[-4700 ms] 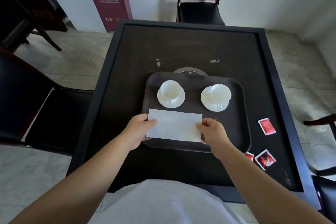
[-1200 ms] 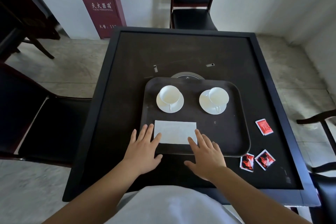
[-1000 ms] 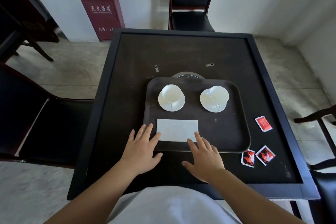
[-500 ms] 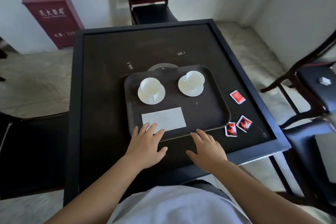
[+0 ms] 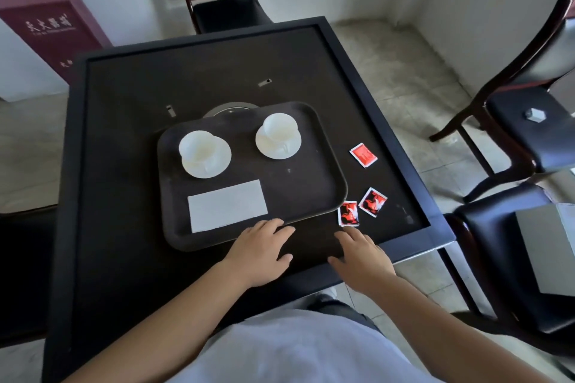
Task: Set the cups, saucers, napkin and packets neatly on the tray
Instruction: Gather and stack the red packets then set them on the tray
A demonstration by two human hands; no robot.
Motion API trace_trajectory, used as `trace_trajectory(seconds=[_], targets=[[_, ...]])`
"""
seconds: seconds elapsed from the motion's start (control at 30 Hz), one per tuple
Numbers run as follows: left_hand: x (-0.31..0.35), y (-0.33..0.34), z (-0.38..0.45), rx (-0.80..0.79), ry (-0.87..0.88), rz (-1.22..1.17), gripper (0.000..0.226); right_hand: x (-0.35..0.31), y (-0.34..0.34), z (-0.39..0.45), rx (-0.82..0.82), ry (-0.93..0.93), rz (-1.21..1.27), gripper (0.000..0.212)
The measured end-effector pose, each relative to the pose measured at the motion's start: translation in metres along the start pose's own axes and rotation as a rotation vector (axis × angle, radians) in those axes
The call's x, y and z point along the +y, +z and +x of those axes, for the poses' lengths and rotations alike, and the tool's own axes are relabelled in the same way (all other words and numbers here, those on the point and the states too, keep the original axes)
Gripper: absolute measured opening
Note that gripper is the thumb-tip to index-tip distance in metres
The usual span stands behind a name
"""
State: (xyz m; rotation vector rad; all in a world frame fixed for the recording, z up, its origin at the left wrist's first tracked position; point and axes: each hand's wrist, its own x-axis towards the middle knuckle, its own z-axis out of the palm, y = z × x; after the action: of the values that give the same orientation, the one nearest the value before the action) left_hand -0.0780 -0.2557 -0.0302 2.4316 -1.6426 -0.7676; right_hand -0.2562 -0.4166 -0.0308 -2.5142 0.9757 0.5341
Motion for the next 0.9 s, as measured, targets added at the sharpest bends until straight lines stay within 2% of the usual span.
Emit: trace_trajectory(seconds=[0.23, 0.43, 0.67, 0.8, 0.9], targets=[[0.065, 0.017, 0.057, -0.055, -0.035, -0.014, 0.059, 0.072, -0.014, 0.02, -0.053, -0.076, -0.006, 0.052], [0.1, 0.026, 0.104, -0.054, -0.022, 0.013, 0.052, 0.113, -0.018, 0.043, -0.151, -0.173, -0.05, 0.056], [0.121, 0.026, 0.15, 0.009, 0.1, 0.244, 0.043, 0.129, -0.02, 0.063, -0.21, -0.273, -0.109, 0.062], [0.128, 0.029, 0.165, -0.09, 0.058, 0.387, 0.05, 0.129, -0.022, 0.069, -0.188, -0.307, -0.118, 0.056], [0.127, 0.034, 0.167, -0.097, 0.021, 0.37, 0.054, 0.129, -0.024, 0.072, -0.185, -0.321, -0.114, 0.052]])
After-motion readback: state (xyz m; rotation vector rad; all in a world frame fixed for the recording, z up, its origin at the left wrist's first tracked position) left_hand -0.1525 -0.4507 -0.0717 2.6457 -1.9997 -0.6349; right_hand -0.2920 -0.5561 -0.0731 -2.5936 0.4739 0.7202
